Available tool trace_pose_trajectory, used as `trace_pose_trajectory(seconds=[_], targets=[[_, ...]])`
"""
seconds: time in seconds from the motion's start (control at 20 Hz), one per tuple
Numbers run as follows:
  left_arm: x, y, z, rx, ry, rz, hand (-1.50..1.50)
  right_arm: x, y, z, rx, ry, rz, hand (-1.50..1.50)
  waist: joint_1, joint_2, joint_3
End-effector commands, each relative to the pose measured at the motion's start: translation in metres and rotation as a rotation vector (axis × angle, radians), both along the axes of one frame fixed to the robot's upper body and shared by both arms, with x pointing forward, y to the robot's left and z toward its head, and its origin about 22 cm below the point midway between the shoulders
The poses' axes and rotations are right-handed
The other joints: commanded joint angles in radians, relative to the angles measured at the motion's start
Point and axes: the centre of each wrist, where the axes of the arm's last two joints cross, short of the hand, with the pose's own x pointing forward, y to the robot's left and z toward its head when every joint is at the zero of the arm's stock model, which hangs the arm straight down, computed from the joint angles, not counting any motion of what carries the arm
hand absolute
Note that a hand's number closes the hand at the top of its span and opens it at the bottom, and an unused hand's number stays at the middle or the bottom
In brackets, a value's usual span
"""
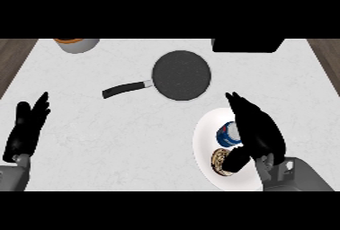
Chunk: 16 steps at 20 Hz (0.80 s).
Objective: Pick the can from the plate and place it in the pan
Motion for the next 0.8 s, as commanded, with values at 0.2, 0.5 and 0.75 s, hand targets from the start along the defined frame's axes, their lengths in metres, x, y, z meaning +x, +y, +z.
trace_pose_trajectory(seconds=[0.2,0.5,0.75], targets=[[-0.014,0.017,-0.008,0.013,0.001,0.001,0.0,0.002,0.003,-0.017,-0.1,0.091,-0.045,-1.5,-0.004,0.0,0.0],[0.016,-0.009,-0.001,0.009,0.001,0.006,0.0,0.018,-0.005,-0.042,-0.082,0.093,-0.032,-1.5,-0.006,0.001,0.0],[-0.01,0.022,-0.008,0.006,0.013,0.008,0.0,0.003,0.004,-0.041,-0.089,0.085,-0.045,-1.5,-0.005,-0.001,0.0]])
